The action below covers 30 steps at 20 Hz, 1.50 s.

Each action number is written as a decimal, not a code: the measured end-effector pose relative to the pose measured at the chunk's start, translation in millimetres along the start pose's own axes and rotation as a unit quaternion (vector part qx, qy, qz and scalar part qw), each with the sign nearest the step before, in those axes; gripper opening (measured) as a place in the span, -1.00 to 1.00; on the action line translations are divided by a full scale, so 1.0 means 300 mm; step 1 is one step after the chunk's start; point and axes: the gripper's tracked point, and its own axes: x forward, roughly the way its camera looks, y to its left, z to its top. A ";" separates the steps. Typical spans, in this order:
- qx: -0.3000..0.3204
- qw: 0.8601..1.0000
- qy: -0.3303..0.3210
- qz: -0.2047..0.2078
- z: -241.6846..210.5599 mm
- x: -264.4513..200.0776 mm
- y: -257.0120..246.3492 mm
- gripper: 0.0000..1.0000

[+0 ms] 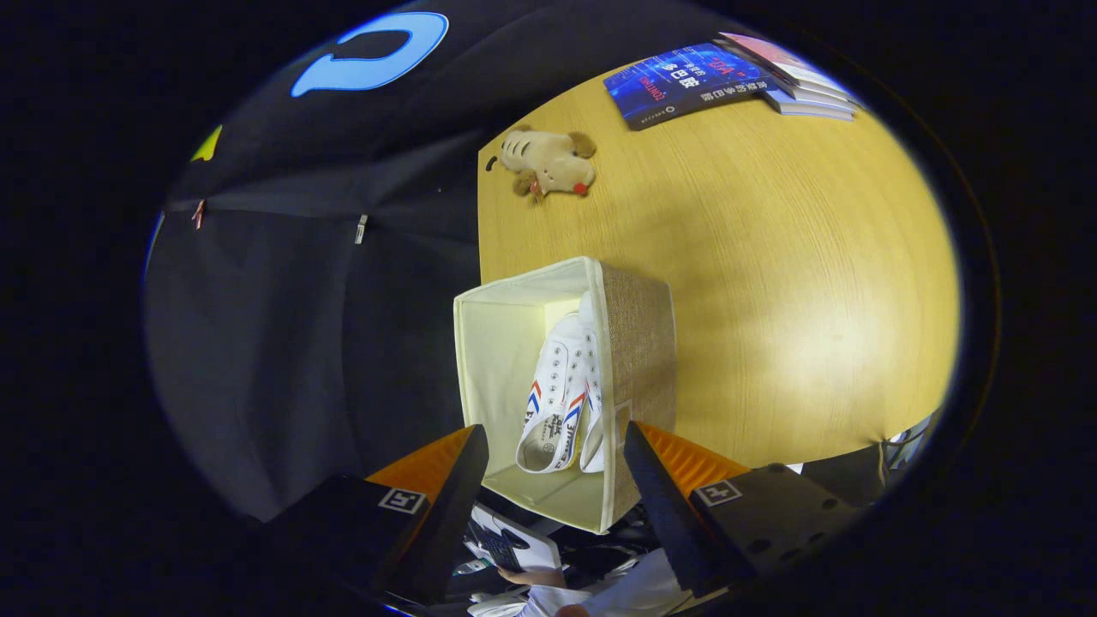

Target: Open the storage box then place both shoes into the box .Put the left shoe in first, then the right shoe, with the right side of both shoes facing outward in a uniform manner.

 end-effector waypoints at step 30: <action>-0.296 0.775 -0.524 -0.193 0.647 -1.035 -0.434 0.94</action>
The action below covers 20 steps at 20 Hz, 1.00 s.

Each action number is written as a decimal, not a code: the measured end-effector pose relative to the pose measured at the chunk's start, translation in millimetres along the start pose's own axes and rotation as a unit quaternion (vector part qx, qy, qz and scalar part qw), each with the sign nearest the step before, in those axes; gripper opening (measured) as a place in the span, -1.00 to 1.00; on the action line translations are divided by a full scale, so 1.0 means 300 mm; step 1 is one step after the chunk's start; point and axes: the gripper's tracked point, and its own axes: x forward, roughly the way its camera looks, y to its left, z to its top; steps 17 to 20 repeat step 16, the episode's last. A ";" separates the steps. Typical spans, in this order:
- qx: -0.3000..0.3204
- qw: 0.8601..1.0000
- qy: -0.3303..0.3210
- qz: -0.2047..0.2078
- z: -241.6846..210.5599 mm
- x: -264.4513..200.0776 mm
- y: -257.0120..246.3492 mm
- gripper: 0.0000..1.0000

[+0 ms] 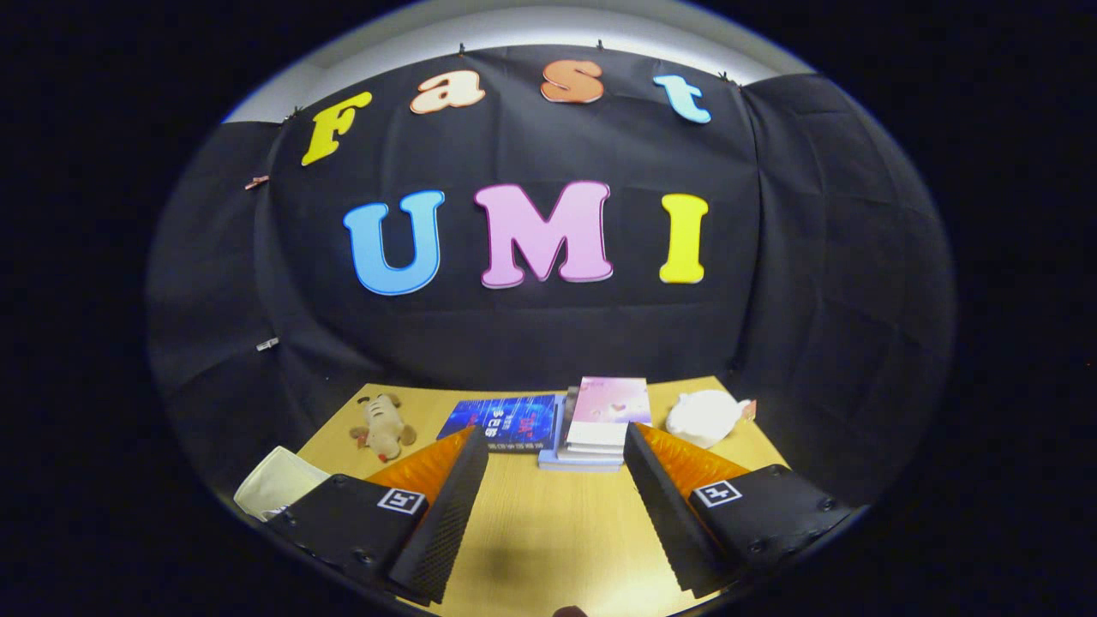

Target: Open the storage box then place both shoes into the box .Put the left shoe in first, then the right shoe, with the right side of both shoes facing outward in a uniform manner.

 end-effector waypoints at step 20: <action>-0.048 0.993 -0.073 0.083 0.084 -0.150 -0.047 0.97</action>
